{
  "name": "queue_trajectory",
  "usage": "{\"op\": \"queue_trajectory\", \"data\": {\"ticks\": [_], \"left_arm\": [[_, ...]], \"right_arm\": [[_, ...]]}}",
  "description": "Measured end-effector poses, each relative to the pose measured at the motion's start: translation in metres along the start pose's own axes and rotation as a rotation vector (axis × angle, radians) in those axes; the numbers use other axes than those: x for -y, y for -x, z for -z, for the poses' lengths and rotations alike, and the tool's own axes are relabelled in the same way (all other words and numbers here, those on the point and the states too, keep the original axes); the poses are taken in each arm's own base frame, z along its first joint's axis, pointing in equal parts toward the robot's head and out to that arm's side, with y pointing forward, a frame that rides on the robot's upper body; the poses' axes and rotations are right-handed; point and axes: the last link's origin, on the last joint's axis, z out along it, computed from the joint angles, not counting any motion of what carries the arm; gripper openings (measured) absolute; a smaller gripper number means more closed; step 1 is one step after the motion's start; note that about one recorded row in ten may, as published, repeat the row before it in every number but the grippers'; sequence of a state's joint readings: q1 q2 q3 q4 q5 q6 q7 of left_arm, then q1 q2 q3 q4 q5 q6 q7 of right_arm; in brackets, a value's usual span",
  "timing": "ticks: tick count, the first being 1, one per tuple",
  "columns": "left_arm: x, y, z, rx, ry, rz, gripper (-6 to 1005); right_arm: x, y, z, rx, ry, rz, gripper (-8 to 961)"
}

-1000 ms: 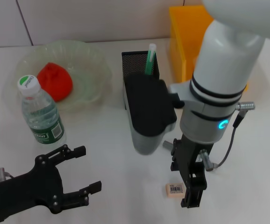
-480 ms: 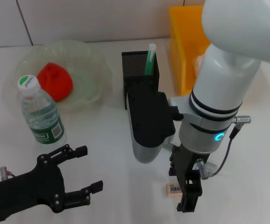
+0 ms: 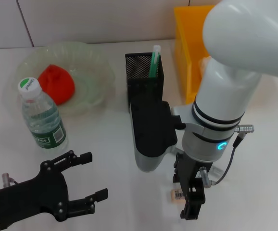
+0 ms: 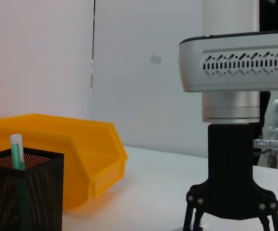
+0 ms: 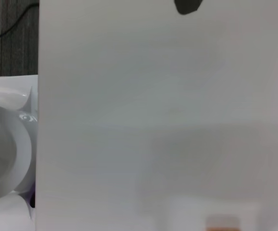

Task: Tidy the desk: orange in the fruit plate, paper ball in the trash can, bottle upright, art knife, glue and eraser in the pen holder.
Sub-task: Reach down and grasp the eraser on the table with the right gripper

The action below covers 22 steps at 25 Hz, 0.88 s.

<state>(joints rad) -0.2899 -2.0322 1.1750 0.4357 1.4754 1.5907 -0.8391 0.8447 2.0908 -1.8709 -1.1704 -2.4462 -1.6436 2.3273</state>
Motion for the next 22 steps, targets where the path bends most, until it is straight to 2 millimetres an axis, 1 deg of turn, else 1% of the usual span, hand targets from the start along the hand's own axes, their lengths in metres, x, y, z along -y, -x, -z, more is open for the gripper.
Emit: {"op": "queue_trajectory", "data": {"ticks": [6,13,18,22], "left_arm": [[-0.0008,0.0003,-0.0002,0.0,0.003,0.002,876],[-0.002,0.001,-0.0004,0.003,0.009,0.003,876],[-0.0026,0.0015,-0.0002,0.004,0.011,0.005,876],[-0.003,0.0019,0.0,0.004,0.01,0.007,876]], "right_arm": [[0.0025,-0.0027,-0.0029,0.001,0.004,-0.035,752],[0.0027,-0.0014,-0.0031,0.007,-0.003,-0.043,740],[0.0033,-0.001,-0.0041,0.007,-0.007,-0.045,598],[0.0037,-0.0007,-0.0042,0.008,-0.009,-0.051,584]]}}
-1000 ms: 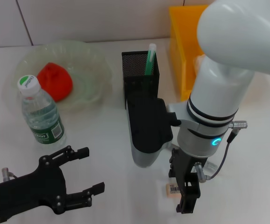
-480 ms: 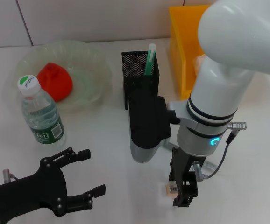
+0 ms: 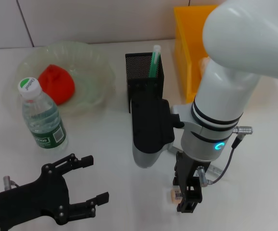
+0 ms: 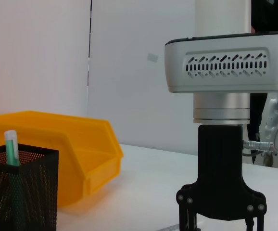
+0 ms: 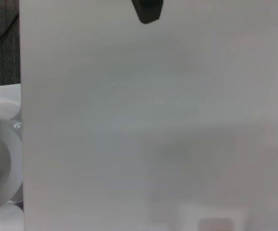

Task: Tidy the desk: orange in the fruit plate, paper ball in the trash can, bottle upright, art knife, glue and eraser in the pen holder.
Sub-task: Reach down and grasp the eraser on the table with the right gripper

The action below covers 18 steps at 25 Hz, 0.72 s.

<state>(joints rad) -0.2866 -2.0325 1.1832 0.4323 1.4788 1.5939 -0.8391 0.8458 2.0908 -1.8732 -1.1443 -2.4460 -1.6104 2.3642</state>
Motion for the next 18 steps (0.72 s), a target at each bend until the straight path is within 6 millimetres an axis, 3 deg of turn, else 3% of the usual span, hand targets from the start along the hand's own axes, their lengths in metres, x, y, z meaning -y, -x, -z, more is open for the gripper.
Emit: {"op": "queue_trajectory", "data": {"ticks": [18], "left_arm": [[0.0008,-0.0002,-0.0004,0.001,-0.002,-0.002,875]], "right_arm": [[0.0012,-0.0001,-0.0066,-0.022,-0.01,-0.001,521]]}}
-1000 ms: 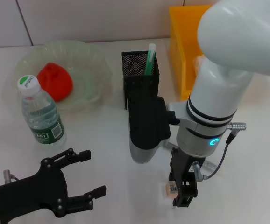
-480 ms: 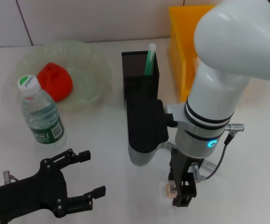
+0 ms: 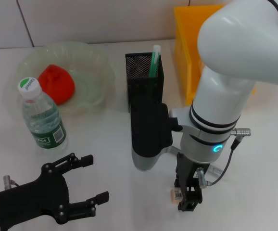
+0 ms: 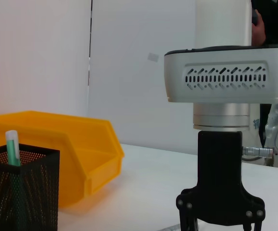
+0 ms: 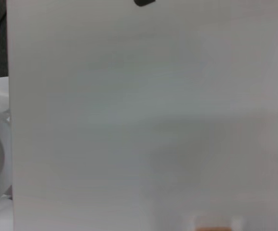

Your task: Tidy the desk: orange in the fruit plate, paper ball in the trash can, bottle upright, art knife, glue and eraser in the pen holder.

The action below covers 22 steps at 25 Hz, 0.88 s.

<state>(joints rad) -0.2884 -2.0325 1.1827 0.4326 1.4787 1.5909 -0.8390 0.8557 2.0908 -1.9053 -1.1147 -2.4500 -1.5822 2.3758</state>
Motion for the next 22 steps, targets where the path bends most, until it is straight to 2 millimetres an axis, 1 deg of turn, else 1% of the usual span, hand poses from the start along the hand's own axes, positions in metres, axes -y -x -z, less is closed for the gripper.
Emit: {"op": "queue_trajectory", "data": {"ticks": [14,16,20,22], "left_arm": [[-0.0006,0.0,0.0003,-0.002,0.001,0.001,875],[-0.0008,0.0001,0.0003,-0.001,0.003,0.001,875],[-0.0011,0.0005,0.0001,0.003,0.007,0.001,875],[-0.0013,0.0004,-0.0002,0.006,0.012,-0.001,875]], "right_arm": [[-0.0006,-0.0003,-0.0011,-0.002,0.005,-0.003,507],[-0.0007,-0.0009,-0.0016,-0.004,0.008,-0.005,306],[-0.0013,-0.0016,-0.002,0.002,0.016,-0.011,264],[-0.0002,0.001,0.0046,0.052,0.036,-0.038,257]]}}
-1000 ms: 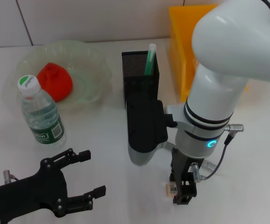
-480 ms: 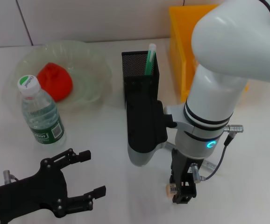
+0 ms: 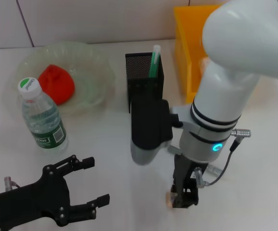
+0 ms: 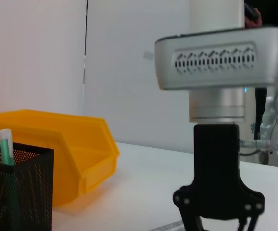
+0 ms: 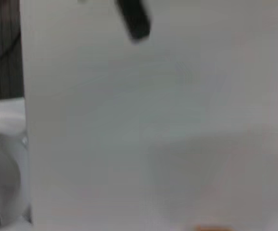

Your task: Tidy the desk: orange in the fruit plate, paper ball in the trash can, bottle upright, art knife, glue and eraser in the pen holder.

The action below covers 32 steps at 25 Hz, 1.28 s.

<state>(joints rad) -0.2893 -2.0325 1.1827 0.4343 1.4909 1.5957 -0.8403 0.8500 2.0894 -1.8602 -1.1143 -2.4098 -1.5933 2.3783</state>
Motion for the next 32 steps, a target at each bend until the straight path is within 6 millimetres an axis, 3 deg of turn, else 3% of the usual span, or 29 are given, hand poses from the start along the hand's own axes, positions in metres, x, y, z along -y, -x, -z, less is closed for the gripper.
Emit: {"op": "queue_trajectory", "data": {"ticks": [6,8,9,10,14,21,32], "left_arm": [[0.0,-0.002,0.0,-0.008,0.005,-0.001,875],[0.0,-0.002,0.0,-0.008,0.005,-0.001,875],[-0.001,-0.002,0.001,-0.012,0.006,-0.001,875],[-0.001,-0.002,0.001,-0.012,0.006,-0.001,875],[-0.001,-0.002,0.001,-0.014,0.004,0.0,875],[0.0,-0.003,0.002,-0.011,0.006,0.007,875],[0.003,-0.006,0.003,-0.014,0.013,0.02,875]], "right_arm": [[0.021,0.0,0.029,0.147,-0.022,-0.142,278],[0.036,-0.004,0.048,0.211,-0.079,-0.224,285],[0.054,-0.01,0.07,0.292,-0.159,-0.309,288],[0.054,-0.01,0.07,0.292,-0.159,-0.309,292],[0.085,-0.013,0.113,0.491,-0.311,-0.412,306],[0.104,-0.004,0.128,0.549,-0.449,-0.404,331],[0.115,-0.001,0.106,0.479,-0.472,-0.4,370]]}}
